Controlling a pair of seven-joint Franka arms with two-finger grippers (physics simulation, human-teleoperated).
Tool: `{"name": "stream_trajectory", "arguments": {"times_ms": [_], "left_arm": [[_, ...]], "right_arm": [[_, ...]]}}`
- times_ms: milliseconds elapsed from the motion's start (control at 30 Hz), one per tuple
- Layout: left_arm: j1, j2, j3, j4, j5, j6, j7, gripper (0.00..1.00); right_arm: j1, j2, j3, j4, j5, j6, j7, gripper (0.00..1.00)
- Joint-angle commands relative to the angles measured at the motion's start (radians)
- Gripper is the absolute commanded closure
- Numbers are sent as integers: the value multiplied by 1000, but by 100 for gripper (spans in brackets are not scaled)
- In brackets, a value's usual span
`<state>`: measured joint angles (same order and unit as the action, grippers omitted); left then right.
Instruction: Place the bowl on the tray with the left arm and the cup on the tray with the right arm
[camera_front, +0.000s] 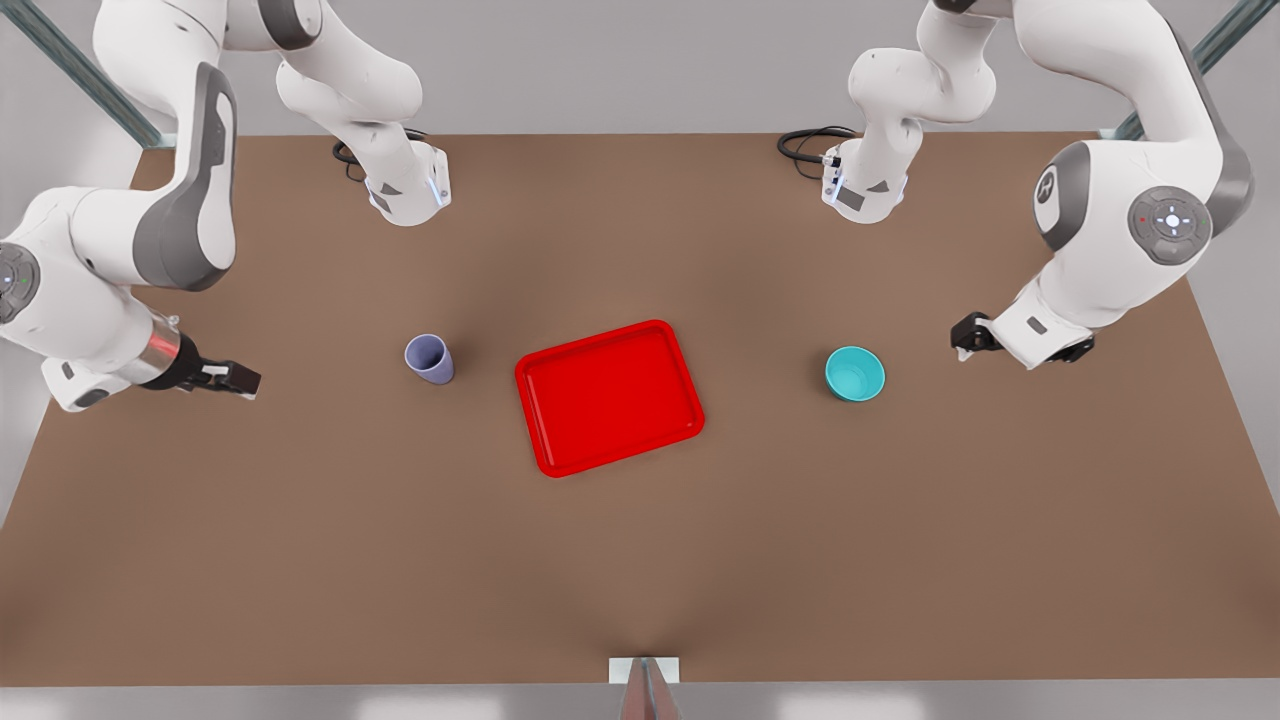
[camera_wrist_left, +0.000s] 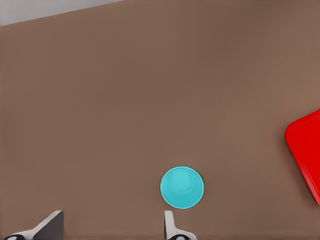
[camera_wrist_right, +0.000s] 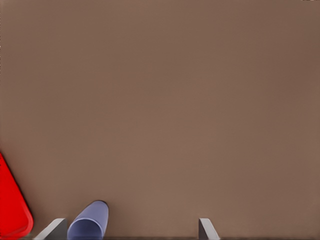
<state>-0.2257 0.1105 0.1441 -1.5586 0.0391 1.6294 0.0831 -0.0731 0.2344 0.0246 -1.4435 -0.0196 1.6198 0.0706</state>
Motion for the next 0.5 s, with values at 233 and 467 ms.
{"name": "stream_trajectory", "arguments": {"times_ms": [233,467], "left_arm": [[5,-28,0,-524,-248,223,17,0],[89,74,0,-767,-398,566,492,0]], "right_arm": [[-1,31,0,23,12,46,-83,0],[-7,31,0,11,18,65,-84,0]]}}
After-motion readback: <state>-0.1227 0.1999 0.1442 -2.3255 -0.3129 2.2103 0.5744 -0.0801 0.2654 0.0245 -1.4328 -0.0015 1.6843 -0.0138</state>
